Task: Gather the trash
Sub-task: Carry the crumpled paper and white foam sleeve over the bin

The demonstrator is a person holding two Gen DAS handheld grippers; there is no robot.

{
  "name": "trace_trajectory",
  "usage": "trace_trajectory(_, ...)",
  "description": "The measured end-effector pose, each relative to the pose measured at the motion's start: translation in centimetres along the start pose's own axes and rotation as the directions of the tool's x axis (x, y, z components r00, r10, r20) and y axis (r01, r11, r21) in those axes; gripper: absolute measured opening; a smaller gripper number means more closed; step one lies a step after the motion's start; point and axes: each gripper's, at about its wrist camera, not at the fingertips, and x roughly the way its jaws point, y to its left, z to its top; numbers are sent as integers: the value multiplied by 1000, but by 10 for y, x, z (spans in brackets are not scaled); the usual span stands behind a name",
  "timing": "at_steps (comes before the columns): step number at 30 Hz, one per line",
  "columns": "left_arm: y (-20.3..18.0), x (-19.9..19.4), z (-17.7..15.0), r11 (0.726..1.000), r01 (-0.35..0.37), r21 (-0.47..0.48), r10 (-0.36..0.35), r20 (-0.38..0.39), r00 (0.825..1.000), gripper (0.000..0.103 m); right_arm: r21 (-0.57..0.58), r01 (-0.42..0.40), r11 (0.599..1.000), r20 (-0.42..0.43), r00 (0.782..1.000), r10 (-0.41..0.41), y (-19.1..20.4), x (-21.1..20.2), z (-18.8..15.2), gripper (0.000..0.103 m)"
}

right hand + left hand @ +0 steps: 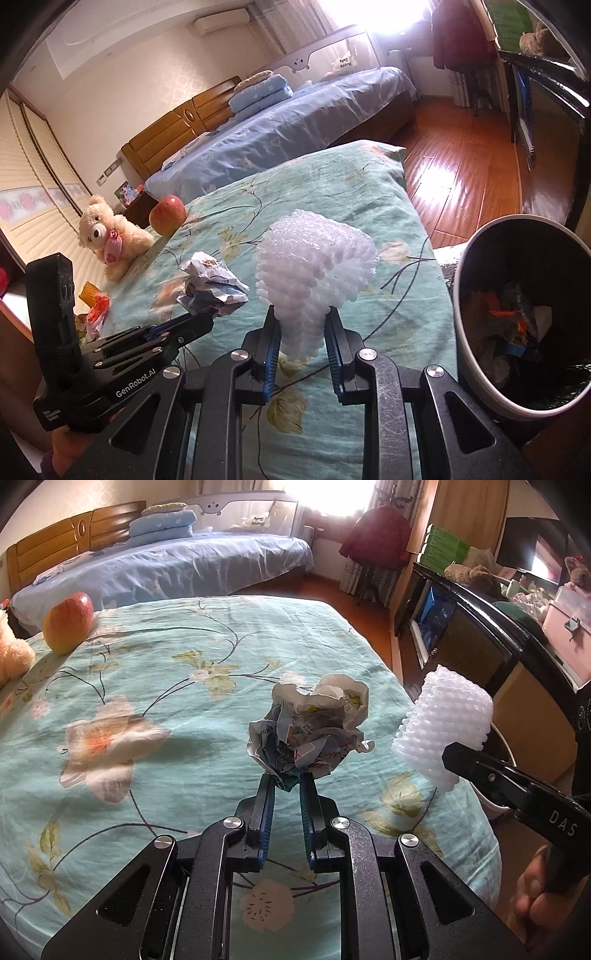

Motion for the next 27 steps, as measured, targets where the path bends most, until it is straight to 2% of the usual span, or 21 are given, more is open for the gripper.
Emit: trace_trajectory(27,-48,8,1,995,36,96,-35,-17,999,13,51,67,996,33,997,-68,-33,-22,-1,23)
